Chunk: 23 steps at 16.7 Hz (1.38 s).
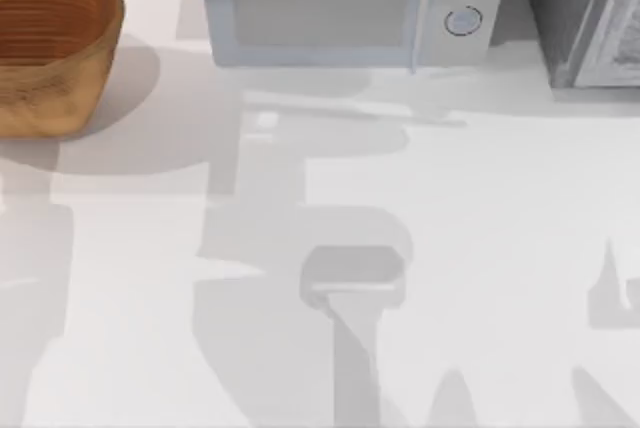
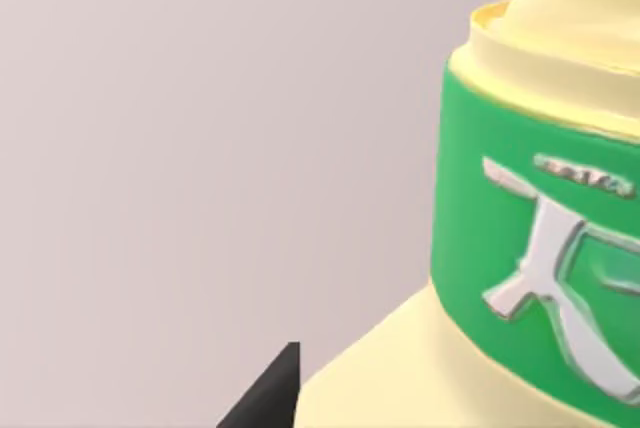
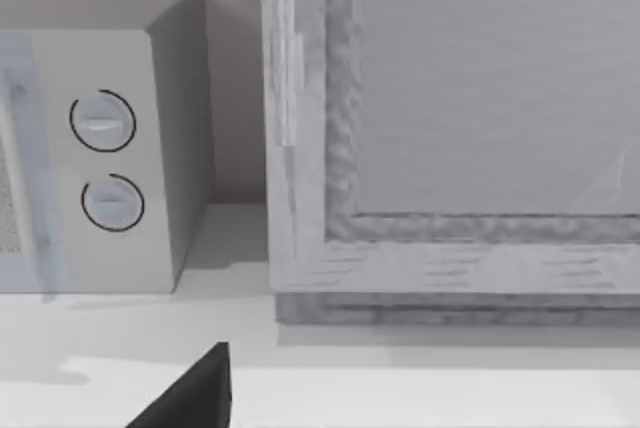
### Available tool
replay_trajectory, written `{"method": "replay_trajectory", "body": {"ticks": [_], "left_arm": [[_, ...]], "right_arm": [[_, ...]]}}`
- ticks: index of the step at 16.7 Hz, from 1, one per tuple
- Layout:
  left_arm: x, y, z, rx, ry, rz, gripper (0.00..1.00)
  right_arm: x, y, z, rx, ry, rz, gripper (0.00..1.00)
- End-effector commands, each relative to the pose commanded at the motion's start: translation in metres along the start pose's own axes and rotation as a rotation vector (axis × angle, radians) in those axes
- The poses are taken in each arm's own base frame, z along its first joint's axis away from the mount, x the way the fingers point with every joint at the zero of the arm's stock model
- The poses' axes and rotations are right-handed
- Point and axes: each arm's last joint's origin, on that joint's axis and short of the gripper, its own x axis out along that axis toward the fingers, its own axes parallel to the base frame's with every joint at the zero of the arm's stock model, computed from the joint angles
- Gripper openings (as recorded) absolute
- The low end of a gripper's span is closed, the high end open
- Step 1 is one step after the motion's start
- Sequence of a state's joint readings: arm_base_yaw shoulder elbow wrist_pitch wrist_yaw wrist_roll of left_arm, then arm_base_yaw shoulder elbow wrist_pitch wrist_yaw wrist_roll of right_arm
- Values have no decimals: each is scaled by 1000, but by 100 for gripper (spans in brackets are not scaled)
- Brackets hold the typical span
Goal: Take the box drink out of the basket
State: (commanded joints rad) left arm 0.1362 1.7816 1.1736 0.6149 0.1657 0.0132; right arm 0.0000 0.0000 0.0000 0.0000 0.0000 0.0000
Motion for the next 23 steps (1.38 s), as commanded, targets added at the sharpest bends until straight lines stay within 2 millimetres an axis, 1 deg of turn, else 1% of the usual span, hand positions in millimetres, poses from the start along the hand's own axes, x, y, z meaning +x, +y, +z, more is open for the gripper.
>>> {"method": "replay_trajectory", "body": {"ticks": [3, 9, 10, 12, 13, 15, 17, 19, 21, 23], "left_arm": [[-3, 0, 17, 2, -5, 0, 0], [-3, 0, 16, 3, 0, 2, 0], [-6, -1, 16, 1, 5, 2, 0], [-19, -4, 19, -6, 20, 2, 0], [-29, -7, 22, -9, 25, 2, 0], [-56, -15, 32, -12, 25, 1, 0], [-92, -23, 43, -11, 11, 0, 0], [-134, -32, 48, -9, -6, -1, 0], [-178, -41, 44, -5, -20, -1, 0], [-220, -47, 31, -2, -34, -2, 0]], "right_arm": [[0, 0, 0, 0, 0, 0, 100], [0, 0, 0, 0, 0, 0, 100], [0, 0, 0, 0, 0, 0, 100], [0, 0, 0, 0, 0, 0, 100], [0, 0, 0, 0, 0, 0, 100], [0, 0, 0, 0, 0, 0, 100], [0, 0, 0, 0, 0, 0, 100], [0, 0, 0, 0, 0, 0, 100], [0, 0, 0, 0, 0, 0, 100], [0, 0, 0, 0, 0, 0, 100]]}}
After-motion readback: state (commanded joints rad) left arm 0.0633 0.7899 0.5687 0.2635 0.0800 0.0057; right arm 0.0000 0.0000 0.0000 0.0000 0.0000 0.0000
